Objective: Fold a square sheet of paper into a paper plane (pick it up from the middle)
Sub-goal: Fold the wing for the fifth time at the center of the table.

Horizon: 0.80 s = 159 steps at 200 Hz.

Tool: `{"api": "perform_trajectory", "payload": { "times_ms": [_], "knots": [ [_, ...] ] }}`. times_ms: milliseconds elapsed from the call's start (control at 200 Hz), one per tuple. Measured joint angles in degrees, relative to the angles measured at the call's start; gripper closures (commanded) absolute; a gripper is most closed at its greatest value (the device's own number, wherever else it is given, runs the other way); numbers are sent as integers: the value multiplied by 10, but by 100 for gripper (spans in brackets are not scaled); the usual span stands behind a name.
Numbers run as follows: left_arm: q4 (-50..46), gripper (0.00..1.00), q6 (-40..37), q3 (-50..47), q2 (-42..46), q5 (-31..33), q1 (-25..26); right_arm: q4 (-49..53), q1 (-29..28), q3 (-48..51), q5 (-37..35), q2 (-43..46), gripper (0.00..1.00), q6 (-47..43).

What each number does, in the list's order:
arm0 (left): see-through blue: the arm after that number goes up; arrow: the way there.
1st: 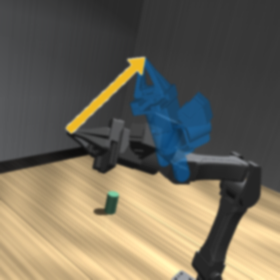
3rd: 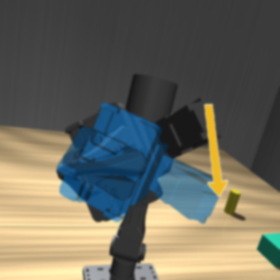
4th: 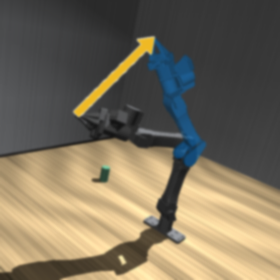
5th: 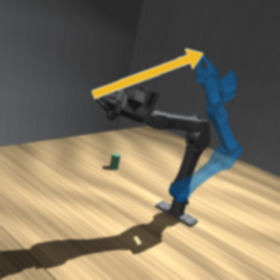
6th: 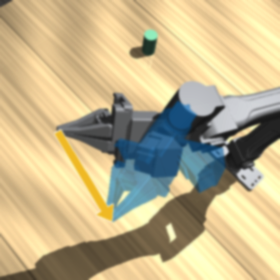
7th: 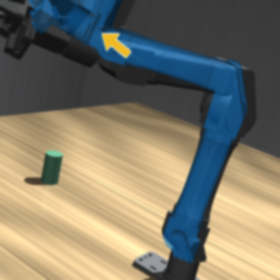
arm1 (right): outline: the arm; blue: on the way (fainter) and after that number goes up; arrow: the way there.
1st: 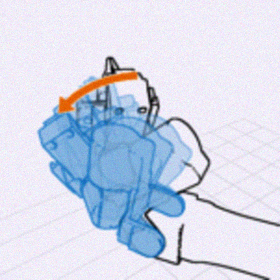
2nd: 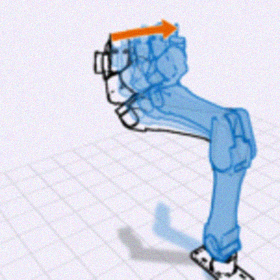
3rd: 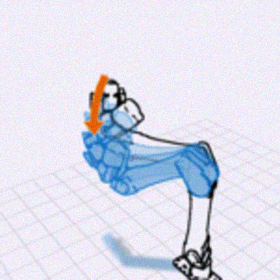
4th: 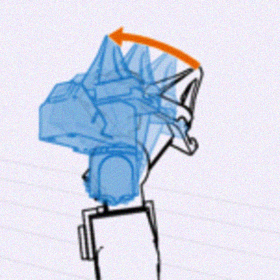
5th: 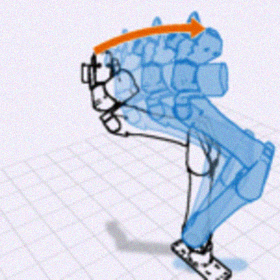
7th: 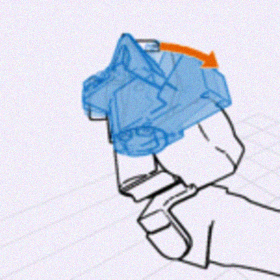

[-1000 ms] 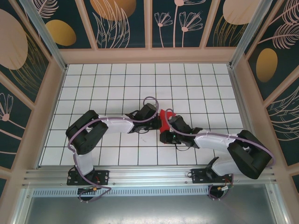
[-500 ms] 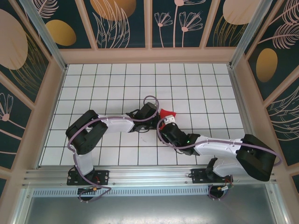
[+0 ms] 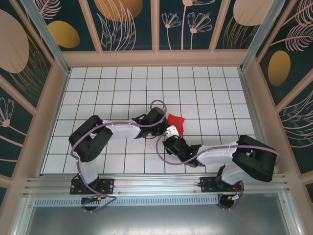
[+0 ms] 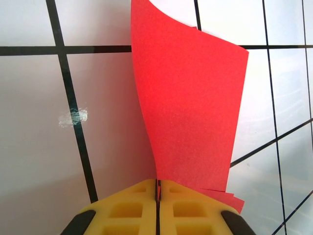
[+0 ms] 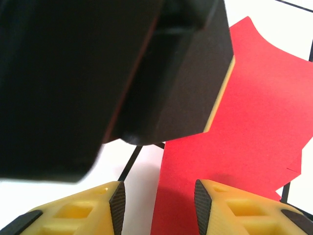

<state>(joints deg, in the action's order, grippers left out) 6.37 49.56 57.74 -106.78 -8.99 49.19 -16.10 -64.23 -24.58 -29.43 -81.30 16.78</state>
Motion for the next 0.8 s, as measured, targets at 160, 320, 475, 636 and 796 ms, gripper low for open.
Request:
{"api": "perform_trajectory", "payload": {
  "times_ms": [160, 320, 475, 636, 796],
  "knots": [
    [-5, 89, 2, 0, 0, 1, -1, -24, -3, 0, -31, -30, 63, -17],
    [-4, 88, 3, 0, 0, 0, 0, -34, -7, 0, -59, -38, 76, -19],
    [-5, 80, 5, 0, 0, 0, 0, -43, -9, 10, -74, -39, 88, -13],
    [-6, 56, 14, 1, 0, 1, 0, -71, -9, 38, -73, -38, 99, -1],
    [-11, 40, 20, 1, 22, 15, 0, -105, -7, 68, -48, -25, 100, 4]
  ]
}}
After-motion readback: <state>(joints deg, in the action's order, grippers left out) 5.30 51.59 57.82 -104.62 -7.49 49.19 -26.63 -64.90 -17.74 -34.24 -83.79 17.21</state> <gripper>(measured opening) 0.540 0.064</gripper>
